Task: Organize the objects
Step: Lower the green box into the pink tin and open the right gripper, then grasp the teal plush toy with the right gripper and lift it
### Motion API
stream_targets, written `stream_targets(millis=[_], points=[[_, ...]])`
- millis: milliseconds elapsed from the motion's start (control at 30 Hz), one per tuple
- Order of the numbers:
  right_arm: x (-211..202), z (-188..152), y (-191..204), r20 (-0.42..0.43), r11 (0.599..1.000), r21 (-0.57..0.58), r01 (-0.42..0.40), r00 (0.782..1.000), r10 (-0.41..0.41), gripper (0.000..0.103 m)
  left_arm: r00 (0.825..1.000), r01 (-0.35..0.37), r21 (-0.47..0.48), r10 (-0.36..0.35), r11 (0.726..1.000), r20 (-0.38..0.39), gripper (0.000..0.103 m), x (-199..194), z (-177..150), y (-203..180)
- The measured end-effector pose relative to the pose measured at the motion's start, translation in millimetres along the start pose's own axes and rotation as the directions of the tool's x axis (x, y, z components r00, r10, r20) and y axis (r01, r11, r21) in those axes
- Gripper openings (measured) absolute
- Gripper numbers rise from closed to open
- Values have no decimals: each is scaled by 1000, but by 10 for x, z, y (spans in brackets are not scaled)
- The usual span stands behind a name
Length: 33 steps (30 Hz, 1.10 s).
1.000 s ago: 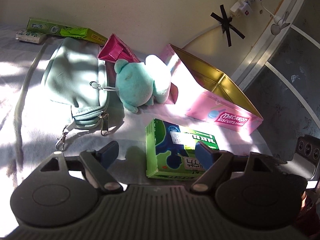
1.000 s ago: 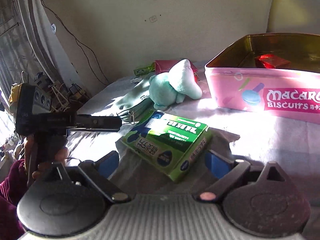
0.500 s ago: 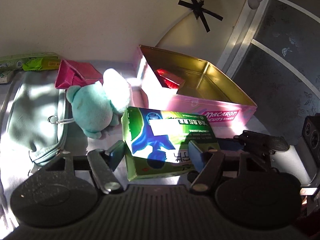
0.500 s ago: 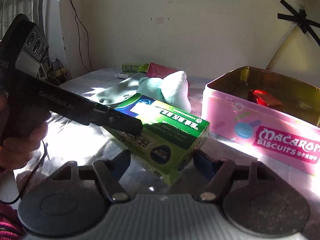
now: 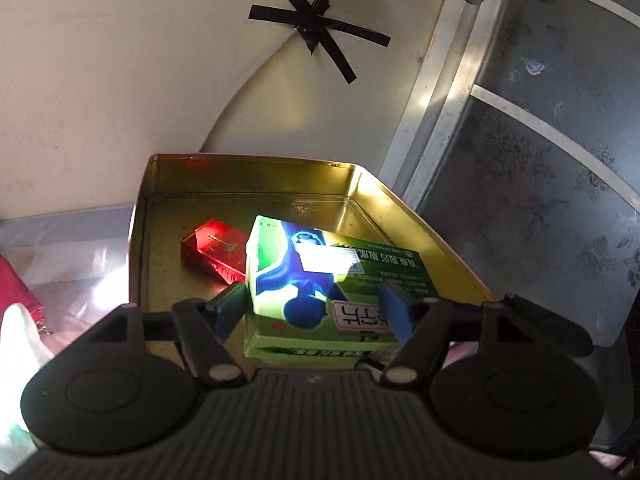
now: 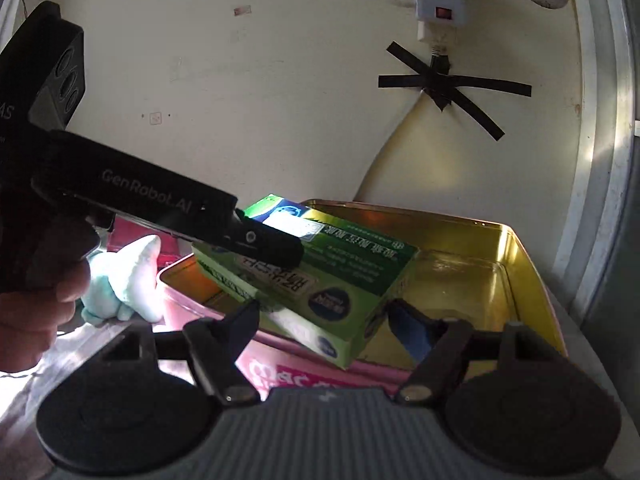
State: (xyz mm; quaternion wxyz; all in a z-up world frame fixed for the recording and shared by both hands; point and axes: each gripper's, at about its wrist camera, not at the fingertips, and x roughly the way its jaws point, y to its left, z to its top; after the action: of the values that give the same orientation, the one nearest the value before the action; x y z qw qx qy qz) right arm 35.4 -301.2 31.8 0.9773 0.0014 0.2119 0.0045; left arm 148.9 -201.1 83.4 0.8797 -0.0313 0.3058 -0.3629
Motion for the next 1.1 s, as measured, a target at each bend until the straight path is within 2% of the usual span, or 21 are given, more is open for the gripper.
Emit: stream_targets(millis=[67, 167, 233, 367, 467, 533, 567, 633, 733, 767, 833, 933, 1000, 1100], points=[[40, -15, -66, 3, 999, 27, 29, 1000, -29, 79, 1000, -8, -24, 7, 1000, -14, 75, 109, 23, -6], [62, -41, -110, 11, 997, 60, 52, 999, -53, 82, 997, -67, -1, 67, 998, -30, 78, 191, -4, -58], [31, -80, -115, 20, 996, 69, 61, 998, -62, 87, 996, -80, -1, 80, 997, -29, 81, 139, -27, -44], [-79, -92, -100, 54, 995, 88, 52, 997, -56, 86, 998, -67, 22, 66, 998, 11, 81, -190, -134, 20], [-186, -73, -63, 100, 993, 116, 8, 995, -20, 83, 998, -51, 51, 49, 997, 49, 81, -576, -320, 158], [-230, -38, 10, 123, 993, 117, -32, 992, 18, 73, 996, -55, 51, 51, 997, 77, 81, -897, -527, 318], [-250, -13, 69, 128, 992, 113, -60, 991, 45, 71, 995, -68, 49, 64, 996, 83, 81, -1029, -631, 393], [-265, 31, 201, 129, 987, 102, -121, 986, 107, 62, 987, -136, 35, 132, 990, 92, 81, -1302, -873, 583], [-211, 113, 501, 98, 965, 62, -255, 964, 249, 59, 969, -234, -31, 235, 972, 69, 81, -1547, -1200, 895], [-149, 145, 648, 75, 955, 37, -295, 953, 292, 59, 966, -246, -56, 250, 968, 60, 81, -1591, -1277, 973], [17, 199, 856, 33, 944, -9, -331, 943, 331, 59, 954, -289, -121, 296, 950, 43, 81, -1674, -1445, 1153], [301, 273, 1254, -15, 935, -71, -348, 937, 348, 60, 950, -285, -190, 304, 939, 74, 80, -1781, -1539, 1276], [535, 330, 1434, -63, 941, -91, -325, 945, 320, 61, 943, -280, -200, 307, 939, 125, 81, -1850, -1560, 1278], [869, 387, 1624, -137, 949, -139, -283, 955, 265, 65, 944, -267, -189, 296, 945, 148, 81, -1860, -1572, 1234]])
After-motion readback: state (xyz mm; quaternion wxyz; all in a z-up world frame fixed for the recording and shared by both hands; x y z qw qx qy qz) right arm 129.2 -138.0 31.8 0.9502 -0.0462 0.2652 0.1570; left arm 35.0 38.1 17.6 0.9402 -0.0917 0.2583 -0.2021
